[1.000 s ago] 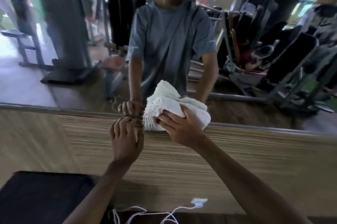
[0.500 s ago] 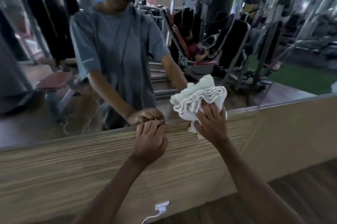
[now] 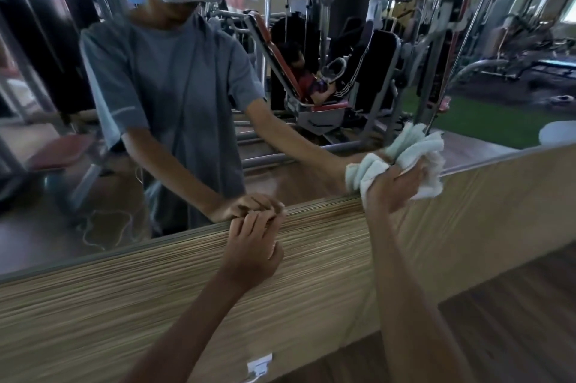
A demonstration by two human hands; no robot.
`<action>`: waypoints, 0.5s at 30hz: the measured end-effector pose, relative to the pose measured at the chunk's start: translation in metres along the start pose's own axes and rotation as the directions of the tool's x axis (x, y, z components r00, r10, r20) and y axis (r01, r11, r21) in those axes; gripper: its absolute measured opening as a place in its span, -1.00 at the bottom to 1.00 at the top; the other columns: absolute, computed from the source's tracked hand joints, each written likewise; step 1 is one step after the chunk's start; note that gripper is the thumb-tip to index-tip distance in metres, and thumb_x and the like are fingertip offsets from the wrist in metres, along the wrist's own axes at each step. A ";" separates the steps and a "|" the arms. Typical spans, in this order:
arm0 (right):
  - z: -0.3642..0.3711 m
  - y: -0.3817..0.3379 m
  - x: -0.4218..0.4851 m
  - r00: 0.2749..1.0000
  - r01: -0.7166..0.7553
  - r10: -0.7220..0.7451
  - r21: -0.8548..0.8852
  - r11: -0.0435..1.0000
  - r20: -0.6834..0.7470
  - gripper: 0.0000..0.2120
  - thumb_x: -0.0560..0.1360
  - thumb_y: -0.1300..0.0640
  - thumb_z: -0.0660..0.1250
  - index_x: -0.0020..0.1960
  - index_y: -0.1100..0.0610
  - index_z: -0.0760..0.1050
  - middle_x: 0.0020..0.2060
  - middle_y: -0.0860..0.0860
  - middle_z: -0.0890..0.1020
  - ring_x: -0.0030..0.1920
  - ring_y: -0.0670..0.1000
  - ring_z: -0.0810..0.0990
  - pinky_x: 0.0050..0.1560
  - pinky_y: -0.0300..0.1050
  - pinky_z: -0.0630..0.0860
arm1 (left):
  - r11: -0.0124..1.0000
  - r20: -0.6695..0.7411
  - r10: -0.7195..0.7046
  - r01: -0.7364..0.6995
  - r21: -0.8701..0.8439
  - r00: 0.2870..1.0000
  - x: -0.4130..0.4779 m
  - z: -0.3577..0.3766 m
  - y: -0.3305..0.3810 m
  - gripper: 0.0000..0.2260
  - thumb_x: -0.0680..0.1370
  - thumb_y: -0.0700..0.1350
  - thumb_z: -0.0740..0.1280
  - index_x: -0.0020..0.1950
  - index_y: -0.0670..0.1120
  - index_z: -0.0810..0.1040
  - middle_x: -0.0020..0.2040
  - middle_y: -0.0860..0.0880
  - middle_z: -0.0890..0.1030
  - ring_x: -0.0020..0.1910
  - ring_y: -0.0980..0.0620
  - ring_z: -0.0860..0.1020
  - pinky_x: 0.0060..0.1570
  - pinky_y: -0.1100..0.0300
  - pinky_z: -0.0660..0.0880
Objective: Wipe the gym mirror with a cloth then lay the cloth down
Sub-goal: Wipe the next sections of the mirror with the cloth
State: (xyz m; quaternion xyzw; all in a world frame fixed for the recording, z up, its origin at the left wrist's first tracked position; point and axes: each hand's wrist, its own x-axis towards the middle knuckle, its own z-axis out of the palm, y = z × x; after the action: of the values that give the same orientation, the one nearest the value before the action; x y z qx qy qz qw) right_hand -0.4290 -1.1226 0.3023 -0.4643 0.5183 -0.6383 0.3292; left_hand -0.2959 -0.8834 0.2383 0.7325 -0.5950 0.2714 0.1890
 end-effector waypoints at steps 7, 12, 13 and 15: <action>-0.001 0.015 -0.040 0.939 0.321 -0.313 -0.035 0.946 0.142 -0.38 0.49 0.15 0.13 0.52 0.33 0.22 0.49 0.28 0.29 0.49 0.23 0.27 0.42 -0.12 0.11 | 0.992 -0.110 -0.123 0.122 -0.016 0.986 0.004 0.007 0.011 -0.62 0.47 -0.01 0.27 0.22 -0.09 0.65 0.06 -0.06 0.61 0.03 -0.04 0.47 -0.07 0.03 0.32; 0.009 -0.012 0.004 0.995 -0.084 0.086 0.037 0.996 -0.052 -0.43 0.56 0.02 0.05 0.53 0.18 0.27 0.47 0.15 0.38 0.41 0.21 0.39 0.41 0.18 0.29 | 0.996 -0.144 -0.091 0.091 -0.005 0.985 0.010 0.004 0.011 -0.65 0.46 -0.02 0.28 0.17 -0.11 0.67 0.01 -0.04 0.61 -0.03 -0.05 0.48 -0.07 0.04 0.33; 0.013 -0.021 -0.008 0.990 -0.110 0.113 0.037 0.993 -0.082 -0.47 0.60 0.04 0.05 0.54 0.16 0.26 0.50 0.14 0.35 0.44 0.20 0.35 0.42 0.16 0.25 | 0.996 -0.148 -0.090 0.091 -0.001 0.985 0.010 0.004 0.012 -0.65 0.46 -0.02 0.28 0.15 -0.11 0.67 0.00 -0.04 0.61 -0.05 -0.05 0.48 -0.08 0.03 0.34; 0.016 -0.026 -0.041 0.996 0.063 -0.063 -0.006 0.998 -0.060 -0.48 0.59 0.12 0.06 0.52 0.23 0.28 0.51 0.22 0.30 0.48 0.23 0.29 0.41 0.01 0.15 | 0.996 -0.150 -0.079 0.082 0.016 0.986 0.011 0.004 0.013 -0.66 0.44 -0.03 0.28 0.13 -0.10 0.67 -0.02 -0.04 0.61 -0.05 -0.06 0.48 -0.07 0.03 0.34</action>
State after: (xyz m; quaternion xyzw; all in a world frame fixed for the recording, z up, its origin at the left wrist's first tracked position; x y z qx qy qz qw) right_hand -0.3985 -1.0851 0.3182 -0.4616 0.5142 -0.6610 0.2924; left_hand -0.3064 -0.8972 0.2417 0.7357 -0.5462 0.3239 0.2357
